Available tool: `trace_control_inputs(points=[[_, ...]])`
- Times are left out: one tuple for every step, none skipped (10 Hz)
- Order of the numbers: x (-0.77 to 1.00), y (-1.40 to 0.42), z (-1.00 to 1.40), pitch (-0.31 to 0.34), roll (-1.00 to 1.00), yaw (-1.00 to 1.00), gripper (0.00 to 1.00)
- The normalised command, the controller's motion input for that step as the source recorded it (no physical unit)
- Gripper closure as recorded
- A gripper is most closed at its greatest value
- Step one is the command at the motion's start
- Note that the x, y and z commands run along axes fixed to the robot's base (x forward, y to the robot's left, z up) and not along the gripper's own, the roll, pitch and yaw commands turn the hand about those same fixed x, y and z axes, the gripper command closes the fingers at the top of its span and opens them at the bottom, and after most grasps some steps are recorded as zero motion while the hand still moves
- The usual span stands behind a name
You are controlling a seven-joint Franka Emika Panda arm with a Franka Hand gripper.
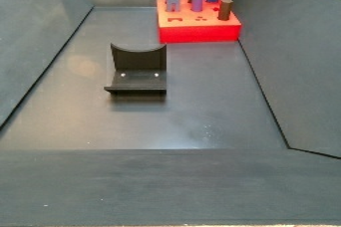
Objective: Pick up the star object. Move up. Move to above the board. Insert the star object.
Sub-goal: Insert the star object.
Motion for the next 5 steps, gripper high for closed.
trace_control_inputs(points=[[0.06,0.0,-0.16,0.0,-0.07,0.0,1.0],[0.0,-0.06,-0.27,-0.02,-0.02,-0.04,1.0],[0.0,-0.01,-0.88,-0.064,0.0,-0.07,1.0],[0.06,0.0,-0.83,-0.033,0.0,-0.01,1.0],[0.27,0.0,-0.34,0.0,-0.05,0.0,1.0]])
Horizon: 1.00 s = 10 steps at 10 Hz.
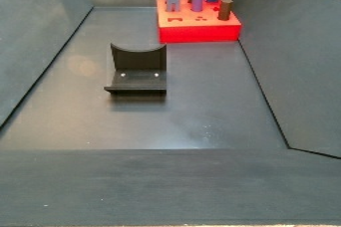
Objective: Pick up the star object. Move up. Move to above the board. Insert the star object.
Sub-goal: Insert the star object.
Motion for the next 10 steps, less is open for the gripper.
trace_control_inputs(points=[[0.28,-0.14,-0.33,0.0,-0.02,-0.01,1.0],[0.39,-0.23,-0.15,0.021,0.0,-0.06,1.0],[0.41,-0.23,-0.11,0.067,0.0,-0.09,1.0],[0.26,-0.07,-0.13,0.051,0.0,-0.11,1.0],[0.0,0.0,-0.22,0.074,0.05,-0.19,1.0],[-0.03,0.06,-0.33,0.083,0.08,-0.34,1.0],[0.02,0.03,-0.24,0.047,0.0,-0.27,1.0],[0.16,0.0,-0.07,0.03,-0.01,-0.13,1.0],[0.08,0.0,-0.16,0.014,0.0,-0.03,1.0],[0.02,0.0,-0.35,0.001,0.0,0.0,1.0]])
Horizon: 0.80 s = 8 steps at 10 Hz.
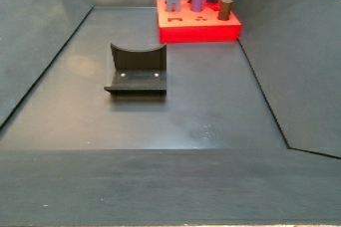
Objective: Pick up the star object. Move up. Move to above the board. Insert the star object.
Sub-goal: Insert the star object.
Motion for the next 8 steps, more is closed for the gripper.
trace_control_inputs(points=[[0.0,0.0,-0.43,0.0,0.0,0.0,1.0],[0.03,0.0,-0.27,0.0,-0.01,0.0,1.0],[0.02,0.0,-0.17,0.0,-0.04,0.0,1.0],[0.01,0.11,-0.1,0.001,-0.04,0.0,1.0],[0.0,0.17,-0.07,0.024,-0.03,0.0,1.0],[0.0,0.16,-0.06,0.02,-0.03,0.0,1.0],[0.0,0.08,-0.04,0.0,-0.03,0.0,1.0],[0.0,0.01,-0.03,0.0,-0.01,0.0,1.0]])
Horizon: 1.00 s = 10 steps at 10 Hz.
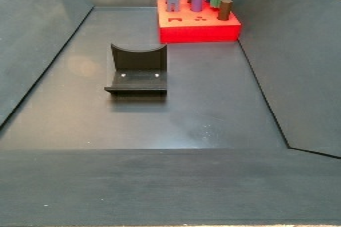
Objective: Pick up the star object. Move up. Move to above the board. Insert the star object.
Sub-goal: Insert the star object.
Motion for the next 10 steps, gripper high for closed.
trace_control_inputs(points=[[0.0,0.0,-0.02,0.0,0.0,0.0,1.0],[0.0,0.0,-0.07,0.0,0.0,-0.13,1.0],[0.0,0.0,-0.15,0.003,0.01,-0.15,1.0],[0.0,0.0,-0.1,0.011,0.01,-0.18,1.0],[0.0,0.0,-0.1,0.0,0.01,-0.29,1.0],[0.0,0.0,-0.06,0.0,0.0,-0.31,1.0],[0.01,0.0,0.0,0.0,0.0,-0.1,1.0],[0.0,0.0,0.0,0.0,0.0,-0.01,1.0],[0.0,-0.06,-0.01,0.0,0.0,0.0,1.0],[0.0,-0.01,-0.05,0.0,0.0,0.0,1.0]])
